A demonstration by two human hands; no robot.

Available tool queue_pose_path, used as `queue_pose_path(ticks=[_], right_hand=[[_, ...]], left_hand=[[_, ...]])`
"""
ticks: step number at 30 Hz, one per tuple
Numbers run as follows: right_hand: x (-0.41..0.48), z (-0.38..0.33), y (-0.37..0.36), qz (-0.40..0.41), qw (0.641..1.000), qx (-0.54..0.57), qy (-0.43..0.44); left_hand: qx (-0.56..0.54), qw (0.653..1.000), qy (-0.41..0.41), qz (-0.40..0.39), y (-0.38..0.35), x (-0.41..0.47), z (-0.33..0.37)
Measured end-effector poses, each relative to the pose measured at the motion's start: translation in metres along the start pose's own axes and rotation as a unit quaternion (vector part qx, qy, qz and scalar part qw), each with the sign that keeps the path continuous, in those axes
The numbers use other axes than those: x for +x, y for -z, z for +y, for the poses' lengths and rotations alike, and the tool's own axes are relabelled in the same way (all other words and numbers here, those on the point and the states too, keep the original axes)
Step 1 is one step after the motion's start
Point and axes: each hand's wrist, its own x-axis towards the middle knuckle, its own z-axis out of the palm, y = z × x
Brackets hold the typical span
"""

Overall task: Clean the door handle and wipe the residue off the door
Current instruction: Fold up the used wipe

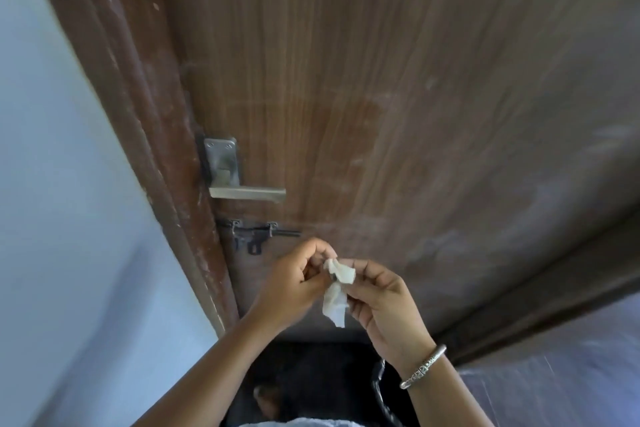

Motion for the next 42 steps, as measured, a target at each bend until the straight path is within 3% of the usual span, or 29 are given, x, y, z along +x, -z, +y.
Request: queue_pose_path(ticks=[4, 11, 17, 25, 31, 34, 39, 42], right_hand=[[-0.036, 0.009, 0.034, 0.015, 0.997, 0.067, -0.042], [-0.078, 0.026, 0.092, 0.192, 0.980, 0.042, -0.015], [-0.091, 0.021, 0.148, 0.257, 0.964, -0.062, 0.030], [-0.100, 0.026, 0.231, 0.356, 0.910, -0.209, 0.027], [-0.097, 0.035, 0.269, 0.367, 0.854, -0.361, 0.068], [-0.092, 0.043, 0.286, 0.344, 0.825, -0.432, 0.118], [-0.077, 0.057, 0.310, 0.348, 0.763, -0.533, 0.110], [-0.063, 0.068, 0.327, 0.317, 0.775, -0.546, 0.021]], left_hand=[[-0.034, 0.997, 0.055, -0.043, -0.039, -0.017, -0.004], [-0.025, 0.987, 0.090, -0.130, -0.111, -0.027, 0.007], [-0.103, 0.931, 0.230, -0.263, -0.180, -0.008, 0.004], [-0.043, 0.904, 0.328, -0.272, -0.277, 0.014, -0.011], [-0.249, 0.815, 0.499, -0.159, -0.319, 0.020, -0.021], [-0.230, 0.822, 0.498, -0.154, -0.331, 0.020, -0.031], [-0.197, 0.835, 0.495, -0.137, -0.352, 0.022, -0.046], [-0.149, 0.845, 0.487, -0.166, -0.358, 0.022, -0.058]])
